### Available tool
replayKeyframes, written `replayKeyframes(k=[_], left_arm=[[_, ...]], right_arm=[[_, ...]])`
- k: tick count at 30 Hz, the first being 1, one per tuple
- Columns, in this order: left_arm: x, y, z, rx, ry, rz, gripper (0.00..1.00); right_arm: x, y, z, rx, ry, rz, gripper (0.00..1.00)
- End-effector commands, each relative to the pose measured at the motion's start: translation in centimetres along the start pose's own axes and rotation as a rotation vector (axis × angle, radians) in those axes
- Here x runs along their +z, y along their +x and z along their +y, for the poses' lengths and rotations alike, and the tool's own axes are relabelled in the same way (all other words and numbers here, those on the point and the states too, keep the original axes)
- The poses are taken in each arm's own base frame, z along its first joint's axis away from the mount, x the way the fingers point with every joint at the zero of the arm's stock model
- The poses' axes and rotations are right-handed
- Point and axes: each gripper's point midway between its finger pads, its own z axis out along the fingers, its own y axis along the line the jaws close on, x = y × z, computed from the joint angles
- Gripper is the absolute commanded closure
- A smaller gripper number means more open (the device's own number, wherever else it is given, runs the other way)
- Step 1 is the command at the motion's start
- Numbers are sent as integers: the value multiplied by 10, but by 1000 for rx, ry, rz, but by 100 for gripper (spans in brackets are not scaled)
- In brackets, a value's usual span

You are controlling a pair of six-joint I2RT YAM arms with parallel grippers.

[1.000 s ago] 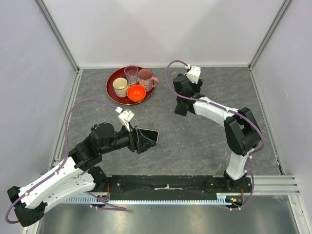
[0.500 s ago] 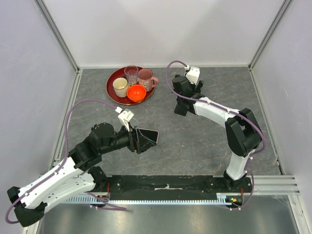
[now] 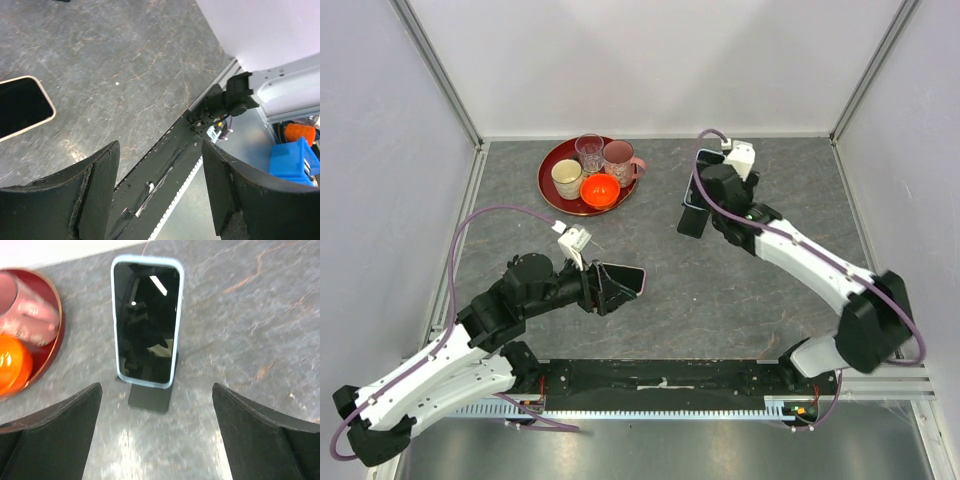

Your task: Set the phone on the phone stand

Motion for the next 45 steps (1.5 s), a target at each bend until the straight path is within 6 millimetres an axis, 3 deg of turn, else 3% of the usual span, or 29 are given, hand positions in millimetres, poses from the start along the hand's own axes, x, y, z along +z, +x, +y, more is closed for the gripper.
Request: replayKeyframes(k=[1, 2, 3, 5, 6, 8, 9, 11, 14, 18, 25, 37, 41, 45], left_arm=[[-12, -17, 7, 34, -92, -38, 27], [-14, -17, 16, 37, -142, -36, 27], [-17, -20, 17, 50, -158, -44, 27], [-19, -27, 27, 60, -224, -69, 27], [-23, -31, 30, 67, -256, -74, 27], [-30, -40, 42, 76, -347, -98, 27], [-37, -44, 44, 79, -384, -95, 27], [-44, -51, 55, 89, -464, -116, 27], [-54, -57, 70, 97, -568, -135, 26], [-68, -57, 89, 81, -705, -137, 24], [-118, -48, 122, 74, -958, -147, 25], [-197, -64, 92, -102, -676, -553, 33], [-215, -64, 88, -121, -609, -623, 34], [-210, -61, 82, -118, -573, -595, 34]], right_arm=[[-33, 44, 1, -64, -199, 142, 2], [-38, 57, 9, -69, -274, 180, 2], [-43, 86, 8, -85, -319, 253, 2], [-68, 121, 35, -79, -523, 369, 2], [-77, 152, 30, -101, -550, 434, 2], [-102, 171, 44, -138, -642, 430, 2], [-111, 185, 40, -154, -662, 441, 2], [-132, 199, 49, -177, -739, 460, 2], [-146, 209, 58, -211, -793, 455, 2], [-152, 214, 70, -250, -803, 471, 2], [-174, 205, 106, -285, -931, 395, 2], [-209, 195, 185, -332, -1170, 296, 2], [-222, 180, 236, -315, -1271, 270, 2], [-241, 168, 288, -293, -1376, 265, 9]])
